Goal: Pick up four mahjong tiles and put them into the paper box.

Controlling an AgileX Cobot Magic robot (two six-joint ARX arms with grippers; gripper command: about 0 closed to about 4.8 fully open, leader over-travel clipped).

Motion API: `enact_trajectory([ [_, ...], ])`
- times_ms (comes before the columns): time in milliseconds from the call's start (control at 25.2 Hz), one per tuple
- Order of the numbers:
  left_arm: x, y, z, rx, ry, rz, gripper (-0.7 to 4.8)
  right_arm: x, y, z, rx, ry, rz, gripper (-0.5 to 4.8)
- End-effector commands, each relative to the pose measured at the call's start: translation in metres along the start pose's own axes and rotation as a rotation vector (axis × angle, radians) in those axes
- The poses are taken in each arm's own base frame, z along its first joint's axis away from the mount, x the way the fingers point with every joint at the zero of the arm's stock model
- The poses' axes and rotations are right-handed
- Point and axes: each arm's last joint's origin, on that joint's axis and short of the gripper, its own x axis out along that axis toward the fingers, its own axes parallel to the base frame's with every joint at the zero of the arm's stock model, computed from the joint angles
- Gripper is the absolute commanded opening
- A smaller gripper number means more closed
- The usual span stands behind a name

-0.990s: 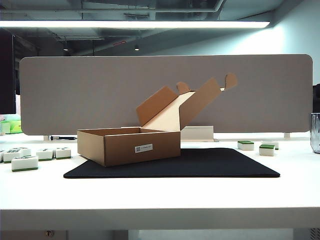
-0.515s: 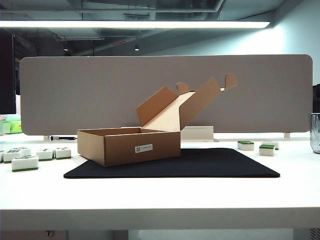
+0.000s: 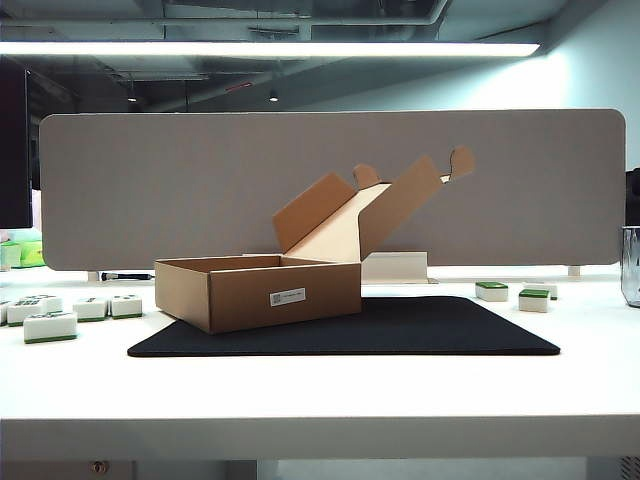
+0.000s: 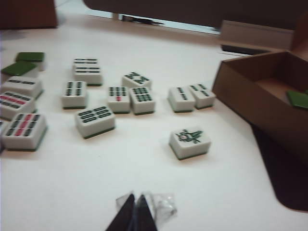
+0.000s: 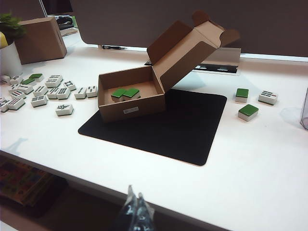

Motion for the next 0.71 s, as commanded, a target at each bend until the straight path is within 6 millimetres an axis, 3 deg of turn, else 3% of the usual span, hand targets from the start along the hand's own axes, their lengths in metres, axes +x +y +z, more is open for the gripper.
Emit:
enact_trajectory([
  [40,0.0002,-0.0003,-0.0023,0.04,0.02,-0.019,-0.06,-0.0029,0.0014,0.0,-0.017,-0.028,0.001,-0.01],
  [713,0.0001,-0.0005,-0.0014,0.094,0.012,-0.02,-0.06,-0.0029,0.0014,0.0,-0.017,-0.028,0.001,-0.01],
])
